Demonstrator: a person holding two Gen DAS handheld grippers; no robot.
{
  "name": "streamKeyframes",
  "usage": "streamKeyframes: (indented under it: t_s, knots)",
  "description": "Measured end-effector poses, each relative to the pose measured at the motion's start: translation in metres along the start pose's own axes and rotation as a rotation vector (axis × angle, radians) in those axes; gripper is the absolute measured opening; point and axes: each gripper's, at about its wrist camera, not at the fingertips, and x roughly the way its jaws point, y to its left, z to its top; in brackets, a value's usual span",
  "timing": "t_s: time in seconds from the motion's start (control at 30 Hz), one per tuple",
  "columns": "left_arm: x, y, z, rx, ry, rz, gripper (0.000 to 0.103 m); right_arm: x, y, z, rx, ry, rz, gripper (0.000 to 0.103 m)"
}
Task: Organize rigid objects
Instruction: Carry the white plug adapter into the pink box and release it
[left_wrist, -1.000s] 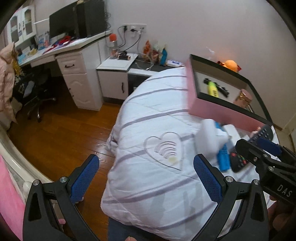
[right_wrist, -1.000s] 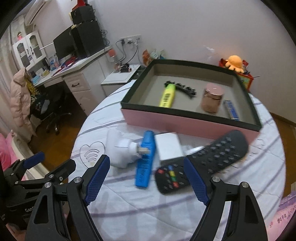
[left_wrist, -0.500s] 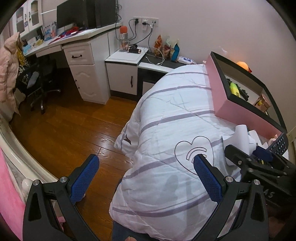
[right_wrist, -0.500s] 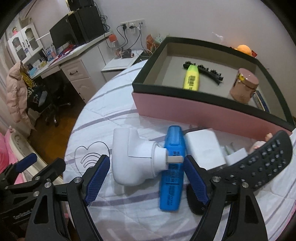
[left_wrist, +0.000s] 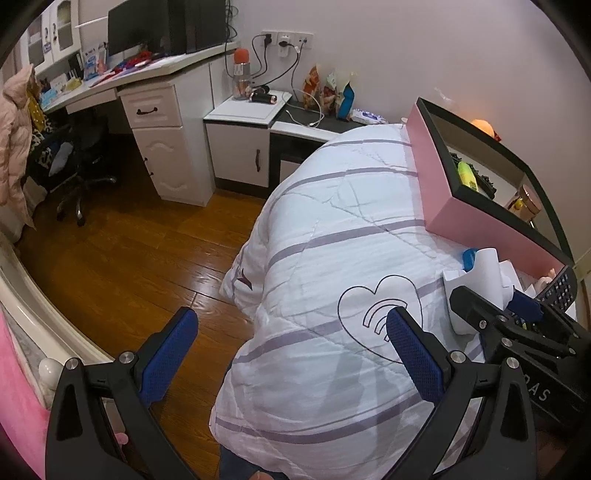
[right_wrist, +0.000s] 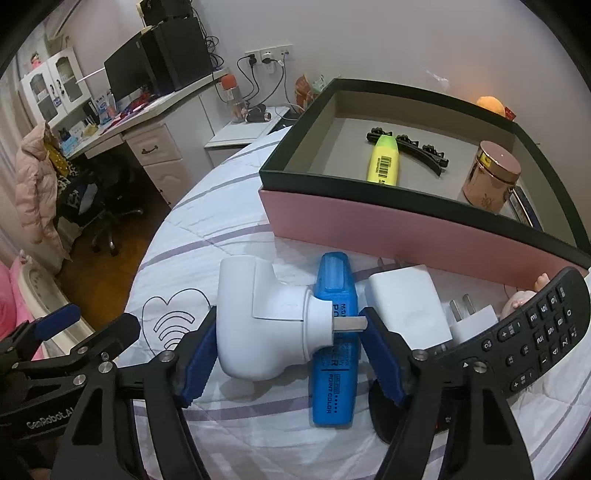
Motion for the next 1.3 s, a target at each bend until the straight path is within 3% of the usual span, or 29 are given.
streamKeyframes:
  t_s: [0.3,0.6,0.97,1.3]
  knots:
    - [-0.014,-0.002,0.006,0.001,-0.03,-0.004,0.103,-0.018,-0.004,0.002,0.019,-0.036,0.025,0.074]
    - [-0.029,-0.017,0.037,0.022,-0.102,-0.022,0.103,-0.059,-0.015,0.022,0.038,-0.127,0.049,0.074]
    - [-0.013,-0.085,0.097,0.109,-0.158,-0.086,0.103,-0.069,-0.076,0.087,0.106,-0.207,-0.051,0.074]
    - [0.045,-0.173,0.163,0.204,-0.12,-0.114,0.103,-0.033,-0.153,0.14,0.151,-0.152,-0.125,0.074]
